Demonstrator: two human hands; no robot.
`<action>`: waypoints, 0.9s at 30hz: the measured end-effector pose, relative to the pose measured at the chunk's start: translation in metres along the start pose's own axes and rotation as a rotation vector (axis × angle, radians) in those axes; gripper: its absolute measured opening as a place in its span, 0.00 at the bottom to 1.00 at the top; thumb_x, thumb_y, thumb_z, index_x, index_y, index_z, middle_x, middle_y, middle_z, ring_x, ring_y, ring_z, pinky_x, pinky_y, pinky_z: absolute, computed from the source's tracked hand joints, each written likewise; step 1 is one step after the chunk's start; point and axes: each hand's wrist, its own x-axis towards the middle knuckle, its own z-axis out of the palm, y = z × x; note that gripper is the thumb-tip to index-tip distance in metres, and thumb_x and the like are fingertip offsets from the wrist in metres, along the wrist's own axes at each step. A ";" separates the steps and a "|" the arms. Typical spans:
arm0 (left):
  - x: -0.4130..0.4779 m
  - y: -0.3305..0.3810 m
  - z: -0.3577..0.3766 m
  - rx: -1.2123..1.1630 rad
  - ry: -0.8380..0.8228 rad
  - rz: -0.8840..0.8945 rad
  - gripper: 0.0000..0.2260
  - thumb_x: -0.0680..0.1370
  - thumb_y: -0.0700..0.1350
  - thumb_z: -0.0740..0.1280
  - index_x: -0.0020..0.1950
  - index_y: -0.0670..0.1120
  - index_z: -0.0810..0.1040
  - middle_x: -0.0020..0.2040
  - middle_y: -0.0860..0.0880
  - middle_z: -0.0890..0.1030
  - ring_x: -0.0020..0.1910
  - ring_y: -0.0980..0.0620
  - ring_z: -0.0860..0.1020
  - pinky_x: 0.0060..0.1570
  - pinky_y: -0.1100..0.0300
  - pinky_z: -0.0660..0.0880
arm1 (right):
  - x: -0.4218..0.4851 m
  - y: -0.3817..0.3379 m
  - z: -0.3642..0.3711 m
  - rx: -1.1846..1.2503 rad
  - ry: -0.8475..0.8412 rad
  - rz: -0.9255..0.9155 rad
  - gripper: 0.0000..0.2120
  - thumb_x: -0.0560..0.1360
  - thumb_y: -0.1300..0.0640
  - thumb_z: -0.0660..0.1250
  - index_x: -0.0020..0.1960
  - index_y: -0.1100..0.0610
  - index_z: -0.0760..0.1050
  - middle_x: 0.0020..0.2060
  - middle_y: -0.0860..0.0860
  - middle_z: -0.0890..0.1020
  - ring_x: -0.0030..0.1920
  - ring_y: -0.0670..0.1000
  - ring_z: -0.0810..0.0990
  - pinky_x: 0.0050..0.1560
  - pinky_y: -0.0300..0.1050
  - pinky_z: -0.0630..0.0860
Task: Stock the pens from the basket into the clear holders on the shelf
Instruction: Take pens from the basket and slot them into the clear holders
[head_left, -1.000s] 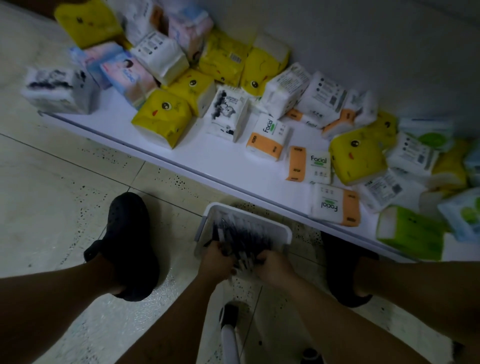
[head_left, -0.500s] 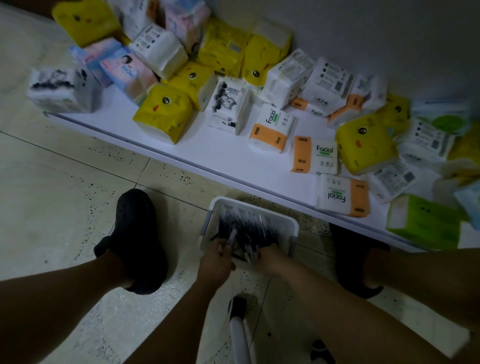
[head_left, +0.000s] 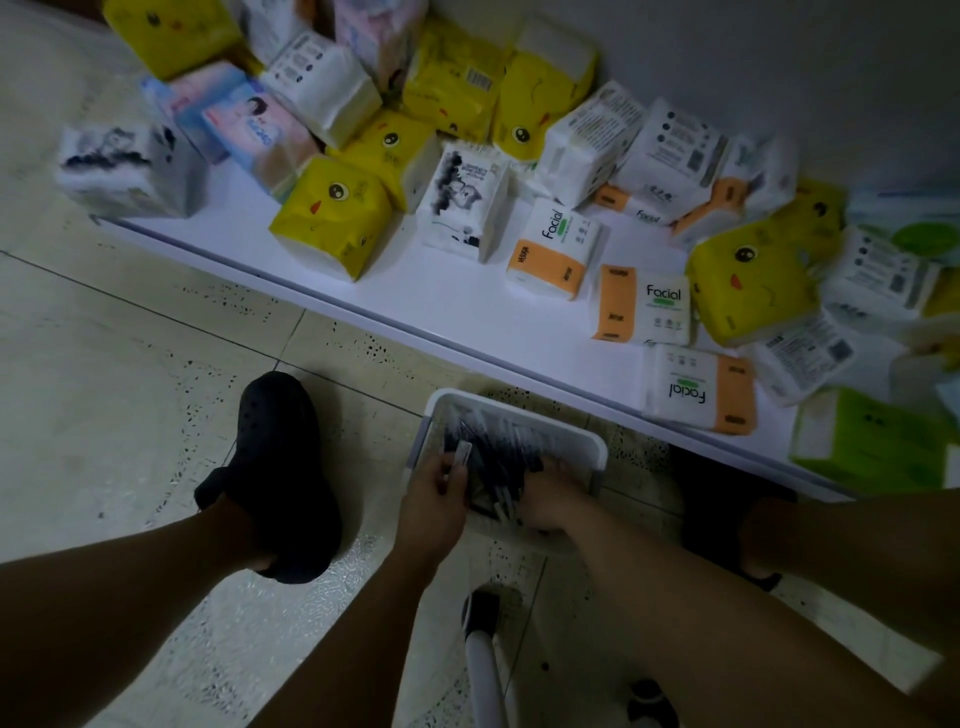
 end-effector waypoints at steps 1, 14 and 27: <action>0.001 -0.002 -0.001 -0.011 0.003 -0.021 0.08 0.82 0.49 0.58 0.50 0.49 0.75 0.40 0.48 0.79 0.38 0.51 0.77 0.36 0.60 0.72 | -0.003 -0.003 -0.003 0.004 -0.005 0.007 0.24 0.78 0.50 0.59 0.71 0.58 0.67 0.75 0.60 0.56 0.72 0.64 0.58 0.71 0.59 0.62; -0.010 0.030 -0.007 0.001 0.009 0.067 0.17 0.80 0.59 0.57 0.48 0.47 0.76 0.42 0.45 0.82 0.40 0.53 0.80 0.40 0.56 0.79 | -0.059 -0.004 -0.022 0.521 0.414 -0.025 0.08 0.75 0.65 0.66 0.41 0.53 0.73 0.39 0.51 0.78 0.45 0.52 0.76 0.44 0.43 0.73; -0.047 0.145 -0.019 -0.030 0.054 0.287 0.07 0.78 0.48 0.66 0.49 0.46 0.79 0.42 0.48 0.82 0.43 0.49 0.81 0.50 0.49 0.79 | -0.181 -0.006 -0.099 0.737 0.797 -0.356 0.14 0.76 0.58 0.69 0.58 0.47 0.70 0.37 0.44 0.77 0.39 0.48 0.78 0.38 0.39 0.74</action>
